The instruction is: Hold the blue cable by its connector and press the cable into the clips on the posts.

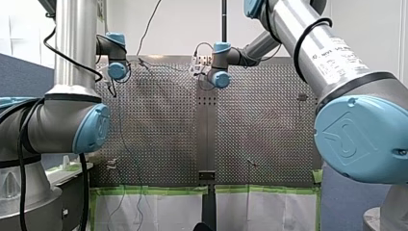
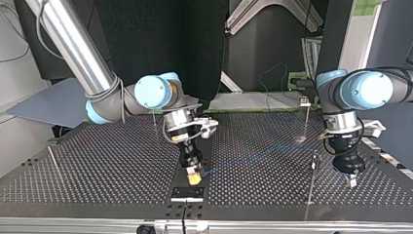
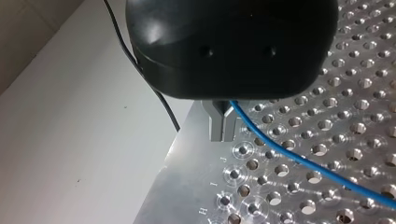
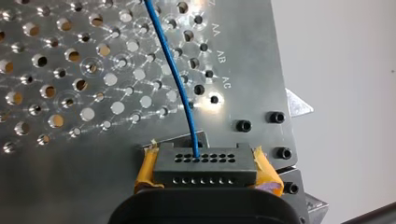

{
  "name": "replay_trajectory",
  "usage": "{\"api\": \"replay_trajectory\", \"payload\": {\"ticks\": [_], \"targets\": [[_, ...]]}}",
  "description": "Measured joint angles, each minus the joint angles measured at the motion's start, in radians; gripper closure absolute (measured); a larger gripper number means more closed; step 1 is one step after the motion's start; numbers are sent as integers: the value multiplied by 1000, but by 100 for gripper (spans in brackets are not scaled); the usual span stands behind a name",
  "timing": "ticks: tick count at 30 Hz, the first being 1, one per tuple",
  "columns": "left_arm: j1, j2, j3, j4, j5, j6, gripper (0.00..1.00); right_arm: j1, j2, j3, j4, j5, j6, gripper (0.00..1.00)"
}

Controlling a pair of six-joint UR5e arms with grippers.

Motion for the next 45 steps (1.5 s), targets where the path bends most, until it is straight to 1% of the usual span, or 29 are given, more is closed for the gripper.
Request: {"api": "replay_trajectory", "payload": {"ticks": [9,10,11,12,13,14,15,17,18,19,20,21,22,23,28,33,38,42,45], "targets": [[1,0,0,1,12,-6,100,0,1,-10,6,-2,0,100],[0,0,0,0,13,-6,83,1,1,-10,8,-2,0,100],[0,0,0,0,14,-6,70,1,1,-10,10,-2,0,100],[-1,0,0,-1,15,-7,70,1,1,-10,12,-3,0,100],[-2,0,0,-2,17,-7,63,1,1,-10,14,-3,0,100],[-3,0,0,-3,20,-7,54,1,1,-10,16,-3,0,100],[-4,0,-1,-4,23,-6,54,1,1,-10,18,-3,0,100],[-6,0,-1,-8,26,-5,39,2,1,-10,22,-3,0,100],[-6,0,-1,-11,27,-4,39,2,1,-10,23,-3,0,100],[-7,0,-1,-15,26,-2,25,2,1,-10,24,-3,0,100],[-7,0,-1,-19,24,0,16,2,1,-10,25,-3,0,100],[-7,0,-1,-27,19,3,16,2,1,-10,26,-3,0,100],[-7,0,-1,-32,15,6,3,2,1,-10,26,-3,0,100],[-8,0,-1,-38,10,10,0,2,1,-10,26,-3,0,100],[-13,1,-1,-81,-30,35,0,4,1,-10,27,-4,0,100],[-23,7,-2,-128,-67,42,0,6,1,-10,31,-3,-2,100],[-40,28,-8,-169,-68,43,0,7,1,-10,34,-3,-4,100],[-48,61,-35,-206,-63,35,0,8,1,-10,36,-3,-5,100],[-51,89,-62,-234,-46,28,0,8,1,-10,36,-3,-6,100]]}}
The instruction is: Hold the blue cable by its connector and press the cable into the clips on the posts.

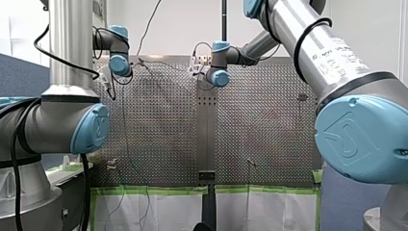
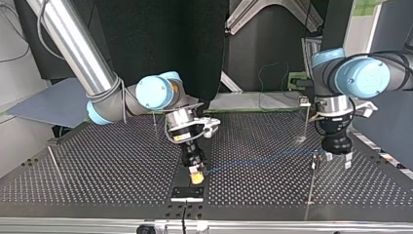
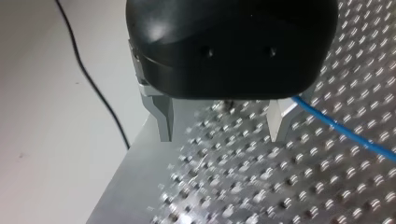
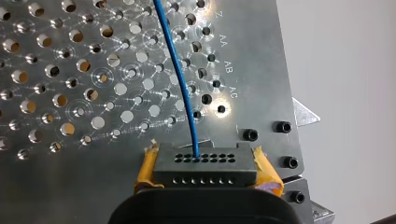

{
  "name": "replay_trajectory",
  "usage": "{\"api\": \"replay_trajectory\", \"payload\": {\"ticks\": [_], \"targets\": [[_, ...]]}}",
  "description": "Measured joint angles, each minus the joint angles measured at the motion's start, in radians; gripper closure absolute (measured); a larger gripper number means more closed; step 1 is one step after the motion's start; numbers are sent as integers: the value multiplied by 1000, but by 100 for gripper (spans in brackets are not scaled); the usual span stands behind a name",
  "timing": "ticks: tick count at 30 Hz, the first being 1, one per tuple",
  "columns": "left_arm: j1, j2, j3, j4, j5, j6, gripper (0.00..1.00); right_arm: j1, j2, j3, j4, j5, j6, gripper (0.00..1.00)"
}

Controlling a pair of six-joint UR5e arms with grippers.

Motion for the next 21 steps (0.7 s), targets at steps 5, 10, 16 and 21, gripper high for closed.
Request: {"api": "replay_trajectory", "payload": {"ticks": [5,10,16,21], "targets": [[-1,43,-43,-44,39,-11,0,1,0,0,3,0,-1,100],[-3,84,-82,-81,71,-16,0,4,0,1,9,-1,-4,100],[-3,135,-94,-91,113,-28,0,9,0,1,16,-1,-7,100],[-3,183,-95,-82,138,-29,0,12,1,1,26,1,-12,100]]}}
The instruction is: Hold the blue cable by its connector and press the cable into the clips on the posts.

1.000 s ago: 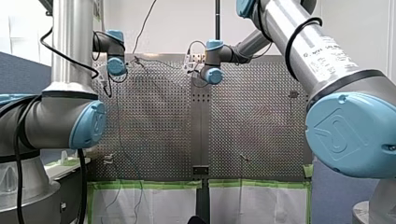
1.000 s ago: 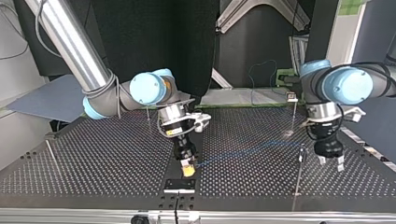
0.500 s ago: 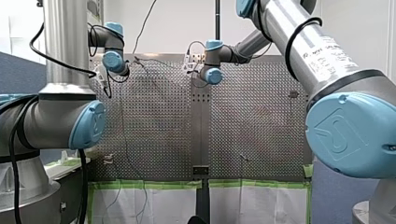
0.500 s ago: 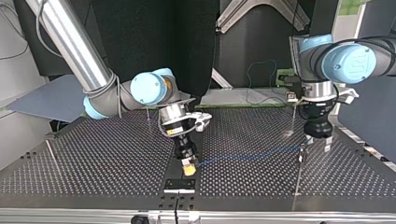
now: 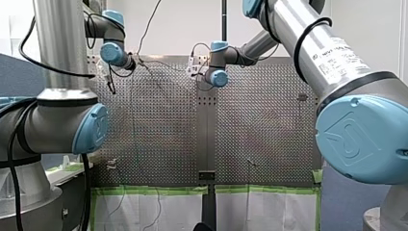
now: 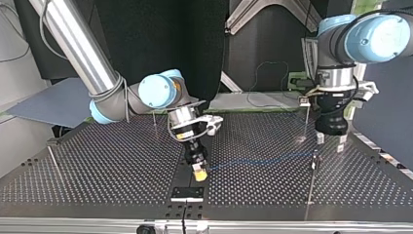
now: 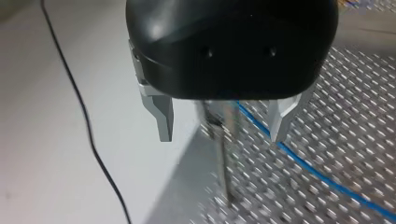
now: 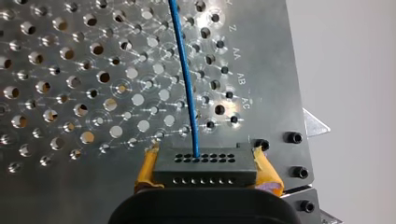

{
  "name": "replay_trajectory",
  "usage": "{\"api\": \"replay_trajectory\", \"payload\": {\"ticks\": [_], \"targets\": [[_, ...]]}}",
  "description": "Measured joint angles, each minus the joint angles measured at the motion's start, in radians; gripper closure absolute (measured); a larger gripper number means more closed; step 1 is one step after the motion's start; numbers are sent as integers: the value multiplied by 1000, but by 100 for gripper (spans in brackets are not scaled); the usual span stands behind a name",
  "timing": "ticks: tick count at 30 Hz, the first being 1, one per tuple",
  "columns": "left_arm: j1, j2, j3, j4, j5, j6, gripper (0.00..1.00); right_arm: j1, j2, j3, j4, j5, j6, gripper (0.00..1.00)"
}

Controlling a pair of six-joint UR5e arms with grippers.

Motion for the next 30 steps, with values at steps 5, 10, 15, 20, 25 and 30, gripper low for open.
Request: {"api": "replay_trajectory", "payload": {"ticks": [5,10,15,20,25,30], "targets": [[-2,38,0,7,22,2,0,2,0,0,6,1,-2,100],[-6,50,0,6,29,5,0,3,1,0,7,1,-2,100],[-10,48,0,-1,30,25,0,4,2,0,9,1,-2,100],[-15,47,0,-23,21,59,0,4,2,0,9,1,-2,100],[-23,45,0,-51,-9,98,0,4,2,0,9,2,-2,100],[-30,40,4,-59,-21,130,0,3,2,0,9,3,-2,100]]}}
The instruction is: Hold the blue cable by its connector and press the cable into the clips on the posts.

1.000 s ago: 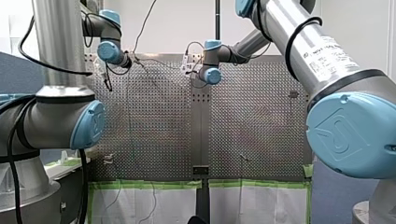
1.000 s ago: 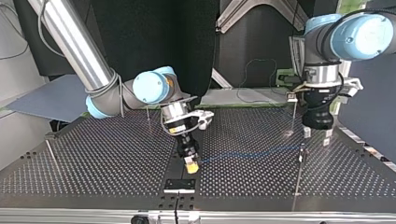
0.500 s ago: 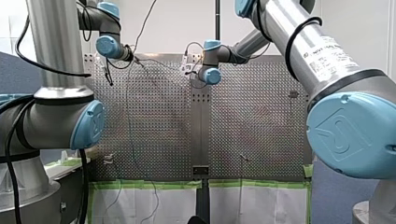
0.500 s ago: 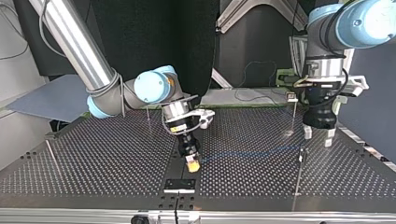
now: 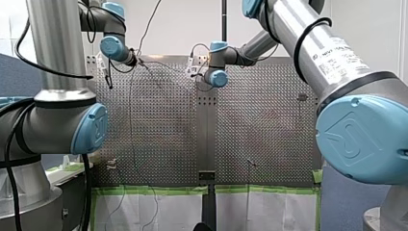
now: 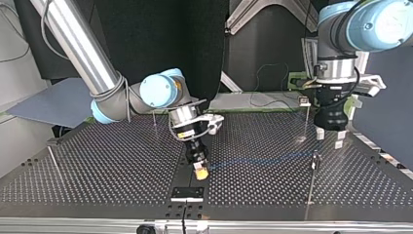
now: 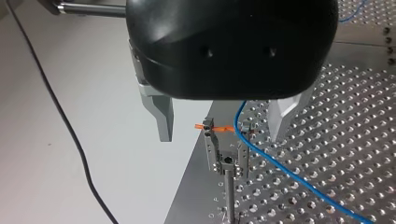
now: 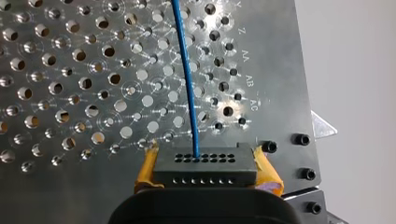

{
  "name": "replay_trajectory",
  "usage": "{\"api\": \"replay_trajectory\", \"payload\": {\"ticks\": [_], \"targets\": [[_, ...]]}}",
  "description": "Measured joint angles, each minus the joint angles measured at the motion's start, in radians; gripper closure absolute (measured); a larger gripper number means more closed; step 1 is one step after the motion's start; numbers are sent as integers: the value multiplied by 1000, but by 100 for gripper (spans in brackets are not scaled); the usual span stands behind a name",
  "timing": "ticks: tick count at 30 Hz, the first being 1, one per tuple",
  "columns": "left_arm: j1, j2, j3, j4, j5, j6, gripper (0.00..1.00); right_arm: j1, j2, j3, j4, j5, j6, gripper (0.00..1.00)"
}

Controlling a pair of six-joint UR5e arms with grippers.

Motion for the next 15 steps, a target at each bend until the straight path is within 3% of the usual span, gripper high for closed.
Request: {"api": "replay_trajectory", "payload": {"ticks": [9,15], "targets": [[-6,-26,16,-12,-4,56,0,-1,1,0,1,0,0,100],[-8,-27,17,-14,-4,66,0,-1,2,0,-1,1,0,100]]}}
